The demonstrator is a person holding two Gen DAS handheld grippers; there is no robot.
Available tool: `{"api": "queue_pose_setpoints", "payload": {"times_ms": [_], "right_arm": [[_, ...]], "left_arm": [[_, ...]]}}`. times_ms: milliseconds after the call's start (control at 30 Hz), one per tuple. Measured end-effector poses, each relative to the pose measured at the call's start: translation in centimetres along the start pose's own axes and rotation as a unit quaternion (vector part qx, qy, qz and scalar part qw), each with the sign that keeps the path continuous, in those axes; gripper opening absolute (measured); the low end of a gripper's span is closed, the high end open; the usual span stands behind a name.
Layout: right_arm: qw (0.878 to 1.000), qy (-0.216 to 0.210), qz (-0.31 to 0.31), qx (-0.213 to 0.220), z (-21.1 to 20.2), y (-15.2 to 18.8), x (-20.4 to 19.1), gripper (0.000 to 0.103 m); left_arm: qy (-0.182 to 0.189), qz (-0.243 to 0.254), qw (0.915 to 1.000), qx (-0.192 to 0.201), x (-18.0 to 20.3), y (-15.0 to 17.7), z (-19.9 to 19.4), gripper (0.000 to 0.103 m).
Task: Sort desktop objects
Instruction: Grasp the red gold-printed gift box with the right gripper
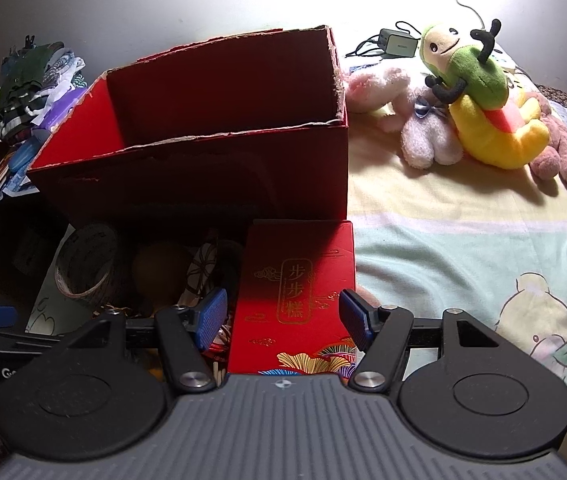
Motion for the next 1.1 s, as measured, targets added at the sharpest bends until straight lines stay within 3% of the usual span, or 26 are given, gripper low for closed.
{"api": "queue_pose_setpoints", "payload": {"times_ms": [233, 500, 567, 733, 933, 1100], "right_arm": [[1.000, 0.007, 0.012, 0.006, 0.1, 0.2, 0.8, 0.065], [1.000, -0.024, -0.001, 0.007, 0.6, -0.8, 1.6, 0.065], [0.999, -0.036, -0.006, 0.004, 0.7, -1.2, 1.9, 0.065], [0.999, -0.049, -0.008, -0.007, 1.3, -2.0, 3.9, 0.065], [0.994, -0.091, 0.027, -0.055, 2.7, -1.2, 6.3, 0.060], [0.986, -0.141, 0.054, -0.072, 2.9, -1.2, 6.8, 0.048]], "left_arm": [[0.006, -0.007, 1.0000, 0.001, 0.9, 0.1, 0.1, 0.099], [0.011, -0.036, 0.9993, -0.001, 2.1, -0.4, -0.8, 0.095], [0.032, -0.053, 0.9980, 0.010, 2.6, -0.6, -1.4, 0.094], [0.128, -0.078, 0.9878, 0.042, 5.7, -1.3, -3.2, 0.093], [0.192, -0.055, 0.9782, 0.059, 10.3, -1.7, -3.6, 0.084], [0.206, -0.040, 0.9756, 0.065, 12.6, -1.7, -2.2, 0.078]]}}
Point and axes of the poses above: each gripper's, at about its wrist camera, not at the fingertips, and z roughly the way its jaws point, x to its right, y to its underside, the point moved 8 cm from there along z, roughly the way its jaws point, and after that the axes turned 12 degrees about x, right-handed, at the moved point
